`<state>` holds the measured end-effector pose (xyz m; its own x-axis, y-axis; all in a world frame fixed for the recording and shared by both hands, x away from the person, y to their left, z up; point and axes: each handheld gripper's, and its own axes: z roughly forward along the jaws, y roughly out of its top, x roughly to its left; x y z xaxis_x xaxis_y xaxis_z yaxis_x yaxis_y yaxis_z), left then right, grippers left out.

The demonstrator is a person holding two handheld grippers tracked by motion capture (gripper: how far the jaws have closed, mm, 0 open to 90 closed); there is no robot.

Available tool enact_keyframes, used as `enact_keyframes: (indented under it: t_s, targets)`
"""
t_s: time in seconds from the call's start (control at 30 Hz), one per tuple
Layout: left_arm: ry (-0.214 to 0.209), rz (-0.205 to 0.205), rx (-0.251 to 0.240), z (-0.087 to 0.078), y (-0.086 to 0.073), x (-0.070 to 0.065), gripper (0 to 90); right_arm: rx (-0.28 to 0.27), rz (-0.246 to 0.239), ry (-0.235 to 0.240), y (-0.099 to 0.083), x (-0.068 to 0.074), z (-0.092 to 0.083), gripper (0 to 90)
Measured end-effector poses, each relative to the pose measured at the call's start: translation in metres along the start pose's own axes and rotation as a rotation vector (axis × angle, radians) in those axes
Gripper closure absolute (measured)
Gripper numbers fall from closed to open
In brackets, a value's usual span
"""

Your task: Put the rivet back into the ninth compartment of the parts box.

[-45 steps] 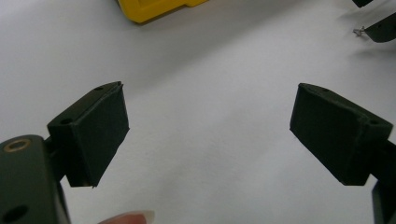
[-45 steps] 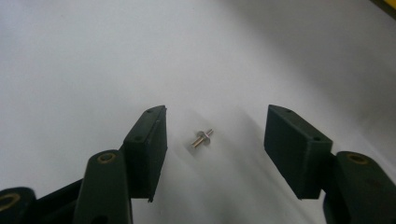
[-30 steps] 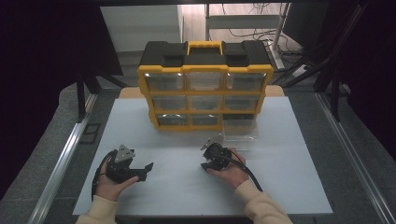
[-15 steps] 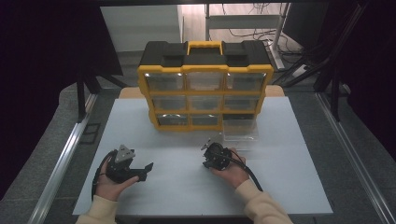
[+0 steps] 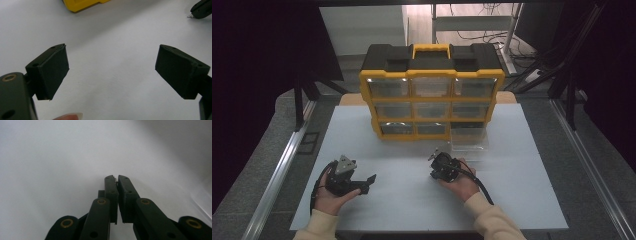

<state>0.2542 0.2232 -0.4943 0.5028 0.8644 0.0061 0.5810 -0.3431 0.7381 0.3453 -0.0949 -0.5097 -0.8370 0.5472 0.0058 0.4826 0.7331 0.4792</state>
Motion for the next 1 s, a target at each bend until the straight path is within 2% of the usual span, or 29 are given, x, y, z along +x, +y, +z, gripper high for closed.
enact_keyframes:
  t_s: [0.27,1.0]
  targets:
    - [0.001,0.000,0.001,0.000,0.000,0.000,12.0,-0.011,-0.011,-0.014,0.000,0.000,-0.002,86.5]
    - [0.002,0.002,0.001,0.000,0.000,0.000,12.0,-0.072,0.014,-0.006,0.001,-0.006,-0.022,86.6]
